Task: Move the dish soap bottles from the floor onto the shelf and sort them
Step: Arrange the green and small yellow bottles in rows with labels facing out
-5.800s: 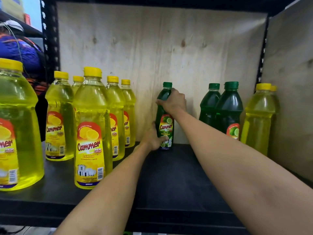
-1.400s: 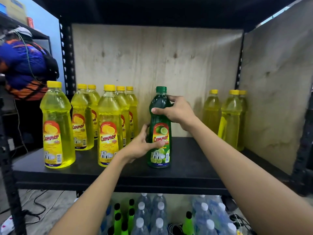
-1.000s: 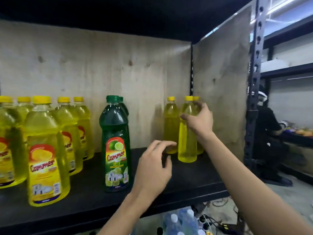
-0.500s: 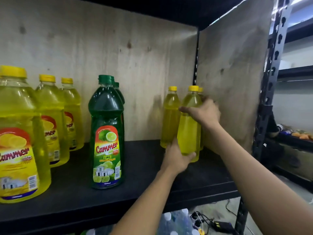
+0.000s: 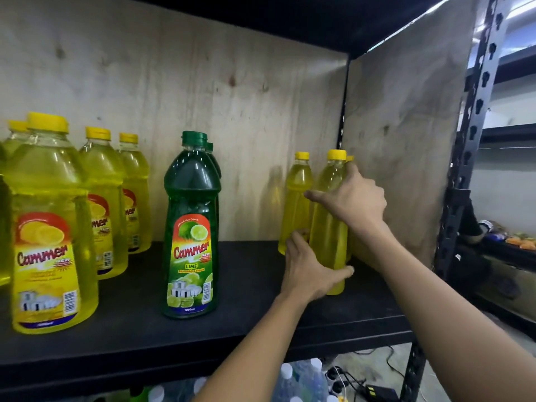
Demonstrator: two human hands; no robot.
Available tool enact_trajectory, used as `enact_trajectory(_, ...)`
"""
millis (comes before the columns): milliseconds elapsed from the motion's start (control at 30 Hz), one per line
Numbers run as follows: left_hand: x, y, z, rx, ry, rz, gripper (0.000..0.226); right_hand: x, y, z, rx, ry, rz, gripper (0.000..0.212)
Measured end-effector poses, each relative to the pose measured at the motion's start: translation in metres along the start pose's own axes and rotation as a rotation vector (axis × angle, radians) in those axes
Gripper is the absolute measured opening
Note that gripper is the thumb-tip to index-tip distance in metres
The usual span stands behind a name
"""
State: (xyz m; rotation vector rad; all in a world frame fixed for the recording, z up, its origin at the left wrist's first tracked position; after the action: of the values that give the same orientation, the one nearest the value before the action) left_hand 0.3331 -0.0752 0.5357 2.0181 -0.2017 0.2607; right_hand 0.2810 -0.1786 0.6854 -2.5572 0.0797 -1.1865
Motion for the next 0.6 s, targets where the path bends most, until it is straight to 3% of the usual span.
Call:
enact_trajectory(100, 0.0, 0.0, -0.008, -0.053, 0.048, -0.002, 0.101, -0.003, -0.007, 0.008, -0.022, -0.012, -0.026, 0.095)
enact_trajectory(200, 0.007, -0.01, -0.014, -0.241, -0.018, -0.087, 0.098, 0.005, 0.001, 0.026, 0.386, -0.227, 0.025, 0.102)
enact_trajectory(267, 0.012, -0.021, -0.014, -0.384, -0.104, -0.177, 0.095, 0.001, 0.005, 0.034, 0.672, -0.345, 0.113, 0.093)
enact_trajectory(400, 0.014, -0.028, -0.015, -0.433, -0.146, -0.213, 0.085, 0.003, 0.004, 0.044, 0.752, -0.302, 0.087, 0.085)
enact_trajectory(533, 0.006, -0.016, -0.046, -0.072, 0.244, -0.056, 0.086, 0.01, -0.011, 0.056, 0.676, -0.124, 0.037, 0.087)
enact_trajectory(600, 0.006, -0.015, -0.061, -0.031, 0.395, -0.04, 0.086, 0.012, -0.024, 0.067, 0.659, -0.064, 0.002, 0.085)
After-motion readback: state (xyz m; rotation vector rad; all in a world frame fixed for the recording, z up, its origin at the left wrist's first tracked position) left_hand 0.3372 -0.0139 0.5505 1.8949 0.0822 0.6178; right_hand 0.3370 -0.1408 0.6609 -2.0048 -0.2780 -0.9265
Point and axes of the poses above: each hand's wrist, its own x-axis towards the middle knuckle, its own z-axis out of the palm, y = z × x, the point moved 10 cm from there along x, towards the middle knuckle, and after that the axes turned 12 degrees about -z, right-handed, at the moved point
